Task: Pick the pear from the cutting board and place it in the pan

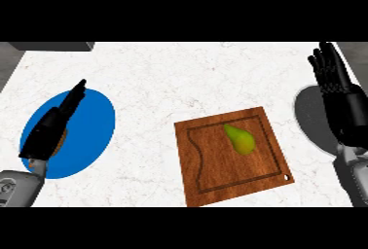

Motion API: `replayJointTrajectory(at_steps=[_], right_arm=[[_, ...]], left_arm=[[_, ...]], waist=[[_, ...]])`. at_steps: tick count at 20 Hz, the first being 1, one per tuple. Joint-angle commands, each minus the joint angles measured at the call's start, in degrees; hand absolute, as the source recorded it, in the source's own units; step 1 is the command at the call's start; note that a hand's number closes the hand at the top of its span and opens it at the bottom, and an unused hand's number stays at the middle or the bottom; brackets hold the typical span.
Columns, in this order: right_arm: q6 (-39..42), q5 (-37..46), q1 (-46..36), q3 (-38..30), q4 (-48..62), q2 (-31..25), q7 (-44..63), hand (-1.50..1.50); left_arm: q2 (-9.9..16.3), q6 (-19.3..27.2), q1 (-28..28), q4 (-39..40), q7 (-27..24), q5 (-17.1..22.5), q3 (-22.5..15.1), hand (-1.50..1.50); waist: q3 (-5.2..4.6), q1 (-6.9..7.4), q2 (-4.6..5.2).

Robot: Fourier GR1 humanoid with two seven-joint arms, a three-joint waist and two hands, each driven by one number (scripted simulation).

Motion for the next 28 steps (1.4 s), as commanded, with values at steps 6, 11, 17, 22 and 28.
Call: replayJointTrajectory(at_steps=[6,11,17,22,28], right_arm=[[25.1,0.5,-11.2,22.3,3.7,0.4,1.5,1.50],[22.1,13.0,-15.9,22.6,18.1,0.5,-18.2,-1.50],[30.5,21.6,-24.5,28.8,26.2,-2.3,-27.3,-1.50],[31.7,37.6,-32.1,39.7,23.2,-6.4,-19.3,-1.50],[36.8,50.9,-37.2,50.3,18.5,-4.0,-8.3,-1.50]], left_arm=[[-14.7,-3.2,-0.3,-0.3,2.2,10.9,-4.6,0.00],[-15.7,-5.1,2.8,-0.7,6.3,16.7,-2.9,0.00],[-18.4,-1.9,4.0,-2.4,8.0,15.7,-4.2,0.00],[-18.4,-0.6,2.8,-1.8,9.7,15.0,-4.0,0.00],[-17.7,-1.9,6.1,-2.9,9.0,16.5,-3.0,0.00]], waist=[[0.98,10.36,1.04],[1.77,6.44,-0.20],[1.60,4.24,-1.10],[1.44,3.54,-1.70],[1.46,1.85,-2.43]])
